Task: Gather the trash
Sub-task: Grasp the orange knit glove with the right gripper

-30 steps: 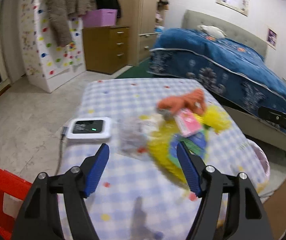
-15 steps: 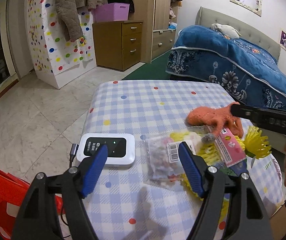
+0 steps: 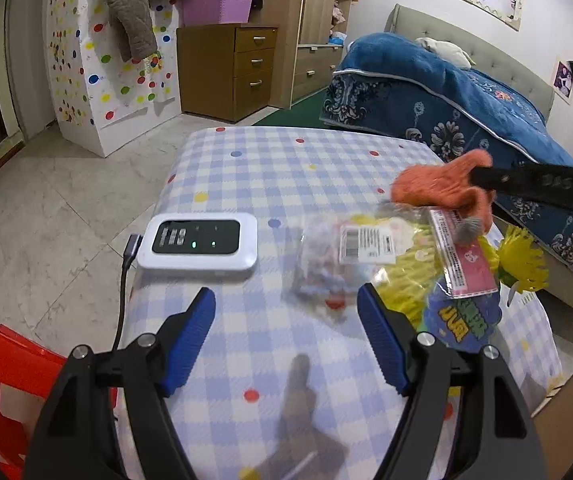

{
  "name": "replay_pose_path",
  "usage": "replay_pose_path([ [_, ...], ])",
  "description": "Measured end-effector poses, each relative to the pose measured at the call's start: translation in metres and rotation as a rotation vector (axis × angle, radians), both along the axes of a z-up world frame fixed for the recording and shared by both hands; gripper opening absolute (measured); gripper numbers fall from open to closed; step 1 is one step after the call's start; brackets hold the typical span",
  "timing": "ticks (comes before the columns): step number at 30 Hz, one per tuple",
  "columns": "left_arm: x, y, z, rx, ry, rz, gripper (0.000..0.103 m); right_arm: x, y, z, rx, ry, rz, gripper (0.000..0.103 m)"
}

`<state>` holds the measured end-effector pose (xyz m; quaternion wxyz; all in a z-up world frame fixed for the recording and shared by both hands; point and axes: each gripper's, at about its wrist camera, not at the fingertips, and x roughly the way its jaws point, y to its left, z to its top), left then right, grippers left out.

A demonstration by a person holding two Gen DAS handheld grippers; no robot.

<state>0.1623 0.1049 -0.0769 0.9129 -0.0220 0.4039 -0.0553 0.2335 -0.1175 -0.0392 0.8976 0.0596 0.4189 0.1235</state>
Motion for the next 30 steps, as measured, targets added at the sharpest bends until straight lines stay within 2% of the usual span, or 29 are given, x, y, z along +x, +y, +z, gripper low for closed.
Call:
replay_pose_path([
  [3, -0.012, -0.004, 0.0, -0.001, -0.002, -0.021, 0.074, -0.02, -0.01, 0.013, 0.019, -0.055, 0.003, 0.015],
  [6, -0.021, -0.013, -0.001, 0.013, -0.003, -0.053, 0.076, -0.04, -0.019, 0.034, 0.001, -0.16, -0.008, 0.015],
  [9, -0.027, -0.02, -0.001, 0.013, 0.001, -0.066, 0.076, -0.054, -0.028, 0.054, -0.017, -0.224, -0.035, 0.015],
  [14, -0.031, -0.029, 0.005, 0.039, -0.026, -0.088, 0.083, -0.073, -0.036, 0.067, -0.025, -0.24, -0.005, 0.015],
  [18, -0.026, -0.028, 0.002, 0.054, -0.014, -0.078, 0.083, -0.083, -0.026, 0.05, -0.053, -0.196, 0.05, 0.015],
  [23, -0.023, -0.023, -0.005, 0.065, 0.001, -0.078, 0.083, -0.079, -0.002, -0.003, -0.158, -0.083, 0.11, 0.015],
  [28, -0.015, -0.012, -0.009, -0.057, 0.043, -0.053, 0.083, -0.077, 0.009, -0.029, -0.202, -0.035, 0.15, 0.015],
  [30, -0.012, -0.014, -0.007, -0.073, 0.04, -0.059, 0.081, -0.078, 0.015, -0.036, -0.228, -0.027, 0.172, 0.015],
])
